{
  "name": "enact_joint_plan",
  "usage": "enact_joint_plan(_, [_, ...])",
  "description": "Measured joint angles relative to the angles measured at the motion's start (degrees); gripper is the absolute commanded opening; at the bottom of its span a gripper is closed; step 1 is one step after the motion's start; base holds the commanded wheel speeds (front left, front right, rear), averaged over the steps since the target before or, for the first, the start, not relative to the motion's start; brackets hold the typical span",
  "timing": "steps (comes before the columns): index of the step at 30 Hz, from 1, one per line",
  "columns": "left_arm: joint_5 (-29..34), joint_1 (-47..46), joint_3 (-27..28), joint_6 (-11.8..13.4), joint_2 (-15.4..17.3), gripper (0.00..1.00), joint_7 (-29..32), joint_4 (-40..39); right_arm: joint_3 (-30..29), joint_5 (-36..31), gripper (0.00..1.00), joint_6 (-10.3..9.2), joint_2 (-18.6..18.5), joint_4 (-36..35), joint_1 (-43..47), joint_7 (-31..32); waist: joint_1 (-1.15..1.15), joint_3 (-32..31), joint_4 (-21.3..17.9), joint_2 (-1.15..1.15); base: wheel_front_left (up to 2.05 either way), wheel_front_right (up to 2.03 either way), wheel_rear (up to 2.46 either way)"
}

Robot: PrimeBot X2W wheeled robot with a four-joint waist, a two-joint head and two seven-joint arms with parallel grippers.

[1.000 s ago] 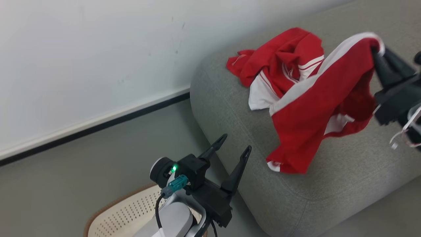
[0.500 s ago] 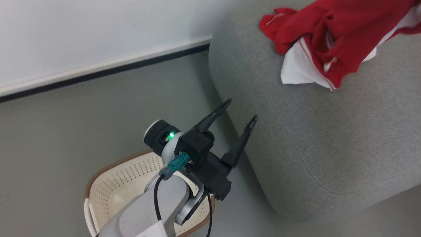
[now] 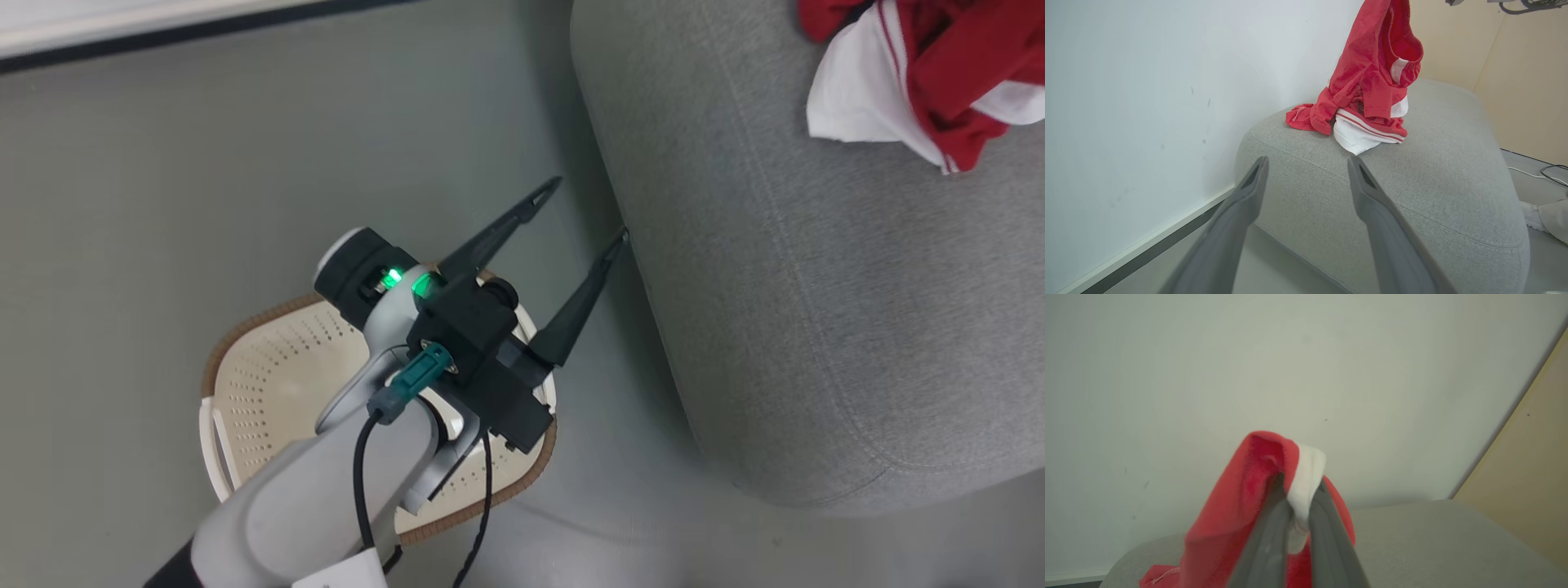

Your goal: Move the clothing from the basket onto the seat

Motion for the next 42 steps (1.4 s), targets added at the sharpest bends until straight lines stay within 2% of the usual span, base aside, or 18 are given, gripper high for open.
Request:
enact_joint_plan(9, [0.90,-2.04,0.56,0.18,2.13,1.00,0.68,-0.52,1.29,0.38,0.00,-0.29,4.86,6.69,3.18,-1.77,-0.01,6.77,-0.32,0.00,0.00,0.00,0.00])
enact_joint_plan(14, [0.98,-2.19,0.54,-0.30,2.12,1.00,0.68,-0.32,1.41,0.45,0.00,0.66,5.69,9.10,3.70,-2.74,-0.01,7.74,-1.72,-0.01,0.00,0.00,0.00])
enact_joint_plan(17, [0.75,-2.26,0.71,-0.34,2.04,1.00,0.66,-0.12,1.57,0.45,0.45,1.16,5.93,10.21,3.72,-3.18,-0.02,7.52,-2.30,-0.01,0.00,0.00,0.00])
enact_joint_plan(18, [0.46,-2.26,0.88,-0.34,1.94,1.00,0.58,-0.01,1.64,0.44,0.87,1.42,6.21,10.61,3.74,-3.22,-0.02,7.34,-2.42,-0.01,0.00,0.00,0.00])
enact_joint_plan(19, [0.44,-2.26,1.05,-0.33,1.91,1.00,0.55,0.21,1.68,0.44,1.00,1.65,6.61,10.92,3.78,-3.26,-0.02,7.12,-2.52,-0.01,0.00,0.00,0.00])
enact_joint_plan(29, [-0.64,-1.86,3.18,0.73,0.96,1.00,-1.16,3.34,2.83,-0.58,1.00,3.22,8.55,11.82,7.06,-4.24,-0.02,3.87,-3.23,-0.01,0.00,0.00,0.00])
enact_joint_plan(35, [-1.47,-0.42,5.41,1.58,0.29,1.00,-2.53,6.06,3.09,-1.19,1.00,3.11,10.16,11.37,11.82,-4.25,-0.02,0.60,-3.18,-0.01,0.00,0.00,0.00])
enact_joint_plan(42, [-3.81,3.27,7.70,2.21,-0.22,1.00,-3.85,8.71,2.53,-2.05,1.00,2.14,10.71,6.92,17.85,-4.26,-0.03,-4.09,-2.38,-0.02,0.00,0.00,0.00])
